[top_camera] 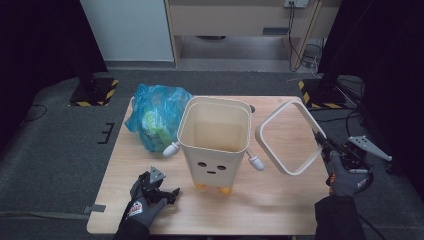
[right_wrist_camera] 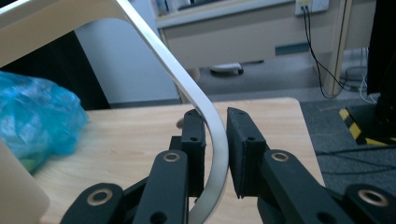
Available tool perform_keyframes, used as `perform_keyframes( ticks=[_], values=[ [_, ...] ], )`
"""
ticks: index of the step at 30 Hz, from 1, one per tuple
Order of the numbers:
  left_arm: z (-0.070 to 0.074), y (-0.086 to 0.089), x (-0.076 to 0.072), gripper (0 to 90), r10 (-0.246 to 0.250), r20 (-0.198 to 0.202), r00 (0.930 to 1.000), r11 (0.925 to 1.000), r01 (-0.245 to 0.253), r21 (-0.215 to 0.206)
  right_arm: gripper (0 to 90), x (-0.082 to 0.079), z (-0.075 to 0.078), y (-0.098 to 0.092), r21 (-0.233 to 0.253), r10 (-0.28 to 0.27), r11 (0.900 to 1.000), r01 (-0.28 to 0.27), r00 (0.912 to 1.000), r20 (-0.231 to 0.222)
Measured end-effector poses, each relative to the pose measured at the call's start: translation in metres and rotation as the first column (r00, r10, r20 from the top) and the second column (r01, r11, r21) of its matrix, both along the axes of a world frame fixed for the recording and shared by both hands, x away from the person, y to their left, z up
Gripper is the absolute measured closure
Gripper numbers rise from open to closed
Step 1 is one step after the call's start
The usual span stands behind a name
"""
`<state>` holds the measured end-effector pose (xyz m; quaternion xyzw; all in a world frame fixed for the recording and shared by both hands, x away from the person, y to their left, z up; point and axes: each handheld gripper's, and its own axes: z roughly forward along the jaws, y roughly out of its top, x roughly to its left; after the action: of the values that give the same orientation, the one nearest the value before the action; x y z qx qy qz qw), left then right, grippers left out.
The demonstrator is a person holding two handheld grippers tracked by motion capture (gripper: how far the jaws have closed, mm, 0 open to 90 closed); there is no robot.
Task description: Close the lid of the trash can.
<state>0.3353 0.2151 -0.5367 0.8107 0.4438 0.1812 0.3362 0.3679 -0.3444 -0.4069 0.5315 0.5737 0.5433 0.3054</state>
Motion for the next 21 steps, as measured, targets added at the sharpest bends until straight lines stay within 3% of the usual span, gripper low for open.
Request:
perform_keyframes(
  ticks=[10, 21],
  values=[
    [0.0, 0.0, 0.0, 0.0, 0.0, 0.0, 1.0, 1.0, 0.0, 0.0, 78.1, -0.013, 0.027, -0.003, 0.034, 0.009, 0.999, -0.012, 0.9952, 0.098],
    [0.0, 0.0, 0.0, 0.0, 0.0, 0.0, 1.0, 1.0, 0.0, 0.0, 78.0, -0.023, 0.048, 0.008, 0.023, 0.025, 0.999, -0.029, 0.9849, 0.172]
  ],
)
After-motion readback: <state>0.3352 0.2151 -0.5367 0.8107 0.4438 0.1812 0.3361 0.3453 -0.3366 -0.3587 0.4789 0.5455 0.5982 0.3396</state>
